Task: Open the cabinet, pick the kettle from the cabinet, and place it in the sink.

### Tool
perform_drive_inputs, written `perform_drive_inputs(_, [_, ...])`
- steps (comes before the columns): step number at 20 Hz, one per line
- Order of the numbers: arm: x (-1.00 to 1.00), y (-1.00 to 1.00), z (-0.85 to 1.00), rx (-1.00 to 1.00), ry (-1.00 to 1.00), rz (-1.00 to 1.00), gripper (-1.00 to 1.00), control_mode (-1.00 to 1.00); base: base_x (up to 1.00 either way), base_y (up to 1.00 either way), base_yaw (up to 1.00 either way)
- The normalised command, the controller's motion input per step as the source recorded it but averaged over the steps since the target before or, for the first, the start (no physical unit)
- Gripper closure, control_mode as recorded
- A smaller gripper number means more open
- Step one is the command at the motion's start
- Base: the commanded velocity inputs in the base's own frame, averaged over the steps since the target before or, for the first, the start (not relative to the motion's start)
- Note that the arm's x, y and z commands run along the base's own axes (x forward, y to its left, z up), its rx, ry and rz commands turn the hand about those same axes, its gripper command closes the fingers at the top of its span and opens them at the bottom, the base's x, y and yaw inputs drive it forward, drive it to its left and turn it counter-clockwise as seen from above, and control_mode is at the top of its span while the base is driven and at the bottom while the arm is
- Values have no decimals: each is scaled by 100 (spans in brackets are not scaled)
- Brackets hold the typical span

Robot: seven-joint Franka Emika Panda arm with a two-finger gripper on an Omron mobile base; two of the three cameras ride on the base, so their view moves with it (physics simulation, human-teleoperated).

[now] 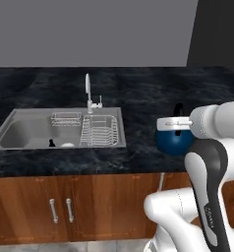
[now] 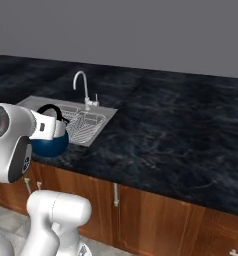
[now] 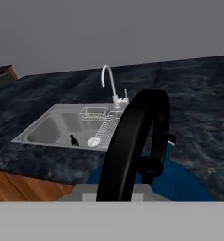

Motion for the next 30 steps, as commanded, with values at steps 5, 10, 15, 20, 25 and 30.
perform_drive_inputs(5, [0,0,0,0,0,0,100,100,13,67,-6])
perform_drive_inputs(10, [0,0,0,0,0,0,100,100,13,67,-6])
perform_drive_inputs(15, [0,0,0,0,0,0,100,100,14,66,-9])
perform_drive_inputs(20, [0,0,0,0,0,0,100,100,15,66,-10])
perform_drive_inputs(25, [0,0,0,0,0,0,100,100,14,66,-10])
perform_drive_inputs(30, [0,0,0,0,0,0,100,100,16,65,-11])
